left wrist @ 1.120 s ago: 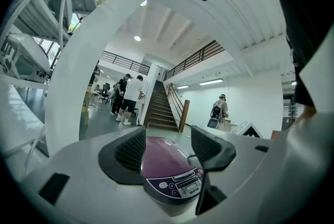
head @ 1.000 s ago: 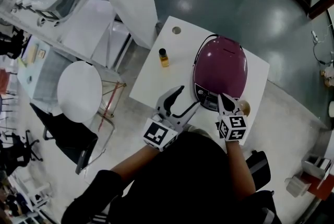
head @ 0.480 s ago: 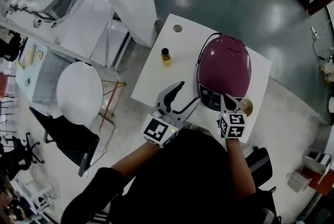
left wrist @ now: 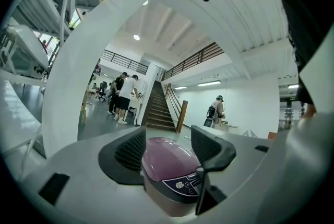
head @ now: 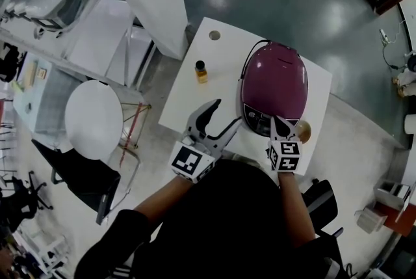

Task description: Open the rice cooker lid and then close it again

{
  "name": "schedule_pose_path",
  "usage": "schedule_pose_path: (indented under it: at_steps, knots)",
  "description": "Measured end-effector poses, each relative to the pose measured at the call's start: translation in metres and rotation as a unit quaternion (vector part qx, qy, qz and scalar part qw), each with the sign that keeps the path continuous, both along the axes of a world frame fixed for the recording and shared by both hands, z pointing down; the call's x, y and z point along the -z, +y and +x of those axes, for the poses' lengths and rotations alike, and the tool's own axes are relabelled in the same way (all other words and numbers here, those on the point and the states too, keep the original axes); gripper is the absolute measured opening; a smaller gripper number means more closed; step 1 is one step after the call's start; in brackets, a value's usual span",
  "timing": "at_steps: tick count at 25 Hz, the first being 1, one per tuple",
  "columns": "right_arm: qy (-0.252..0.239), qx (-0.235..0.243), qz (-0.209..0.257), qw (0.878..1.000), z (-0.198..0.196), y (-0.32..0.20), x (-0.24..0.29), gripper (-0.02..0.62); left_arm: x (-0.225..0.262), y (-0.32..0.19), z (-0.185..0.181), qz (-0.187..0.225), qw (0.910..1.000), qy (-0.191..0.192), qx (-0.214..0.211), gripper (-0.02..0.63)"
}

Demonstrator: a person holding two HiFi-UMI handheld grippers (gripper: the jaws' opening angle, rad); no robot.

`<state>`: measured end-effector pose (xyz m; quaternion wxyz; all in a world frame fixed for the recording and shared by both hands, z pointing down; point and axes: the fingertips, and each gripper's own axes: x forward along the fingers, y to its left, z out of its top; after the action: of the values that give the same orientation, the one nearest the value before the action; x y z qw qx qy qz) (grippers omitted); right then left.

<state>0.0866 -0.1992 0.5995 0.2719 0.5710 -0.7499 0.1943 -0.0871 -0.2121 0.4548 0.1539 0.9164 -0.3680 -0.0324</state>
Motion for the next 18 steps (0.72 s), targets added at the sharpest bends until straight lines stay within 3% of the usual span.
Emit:
schedule_pose_path:
  at_steps: [18]
  knots:
    - [0.017, -0.022, 0.013, 1.0, 0.004, 0.001, 0.001, 0.0, 0.001, 0.009, -0.014, 0.003, 0.9999, 0.006, 0.01, 0.25]
